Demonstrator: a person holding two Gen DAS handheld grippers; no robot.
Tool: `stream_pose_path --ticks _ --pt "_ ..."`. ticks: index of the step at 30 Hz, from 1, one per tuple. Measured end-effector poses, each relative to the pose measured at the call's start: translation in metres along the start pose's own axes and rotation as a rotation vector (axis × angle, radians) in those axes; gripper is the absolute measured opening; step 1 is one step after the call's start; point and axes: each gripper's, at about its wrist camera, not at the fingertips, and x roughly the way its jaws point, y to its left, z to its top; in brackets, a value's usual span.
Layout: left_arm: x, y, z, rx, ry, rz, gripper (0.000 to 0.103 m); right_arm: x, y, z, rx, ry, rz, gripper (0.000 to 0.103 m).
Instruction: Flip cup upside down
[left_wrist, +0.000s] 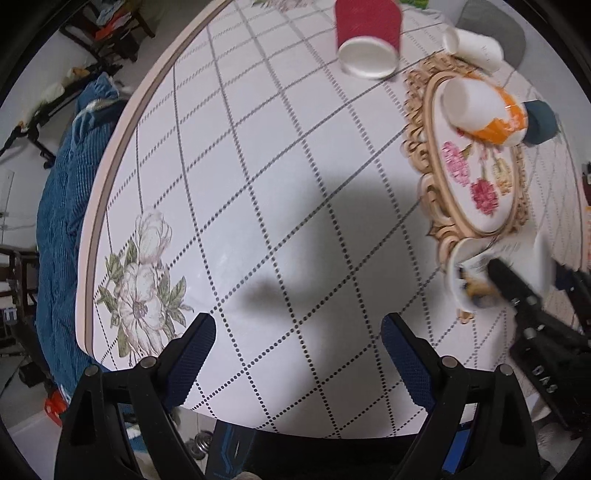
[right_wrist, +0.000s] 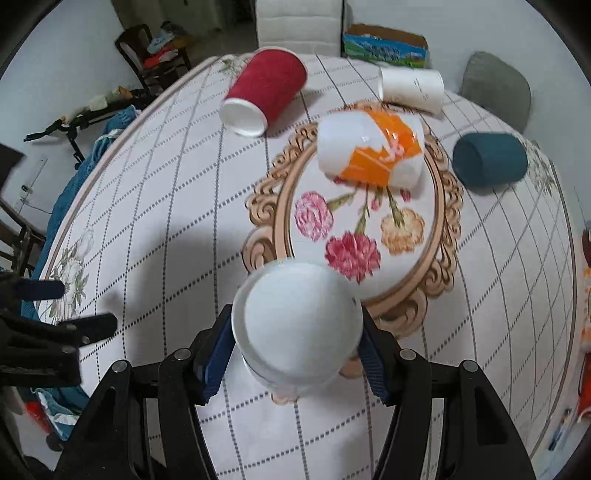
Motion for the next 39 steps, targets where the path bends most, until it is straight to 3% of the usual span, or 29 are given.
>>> stream_pose_path --ticks 2,7,9,17,23,31,39 --pt "-0.012 -0.006 0.001 0.016 -0.022 -0.009 0.092 -0.004 -0.002 -0.002 0.020 0.013 -0.001 0.084" --pt "-0.039 -0.017 -0.005 0.048 -0.076 -0.036 0.092 -0.031 -0.003 -0.015 0.056 0.027 -0.031 0.094" --pt "-0.048 -0.015 -0.011 0.072 -0.098 -0.045 0.101 -0.047 -0.008 -0.025 0.100 0.021 -0.039 0.094" --pt "-0.085 -0.029 -0.030 0.157 -0.204 -0.053 0.101 -0.115 -0.029 -0.062 0.262 -0.050 -0.178 0.097" --pt "-0.108 -0.035 -0.047 0.169 -0.255 -0.051 0.101 -0.154 -0.034 -0.080 0.296 -0.105 -0.265 0.098" --pt "-0.148 -0.044 -0.070 0.178 -0.350 -0.035 0.101 -0.197 -0.034 -0.101 0.300 -0.151 -0.249 0.098" --pt "-0.203 -0.051 -0.115 0.184 -0.441 -0.024 0.101 -0.271 -0.020 -0.130 0.268 -0.228 -0.234 0.098"
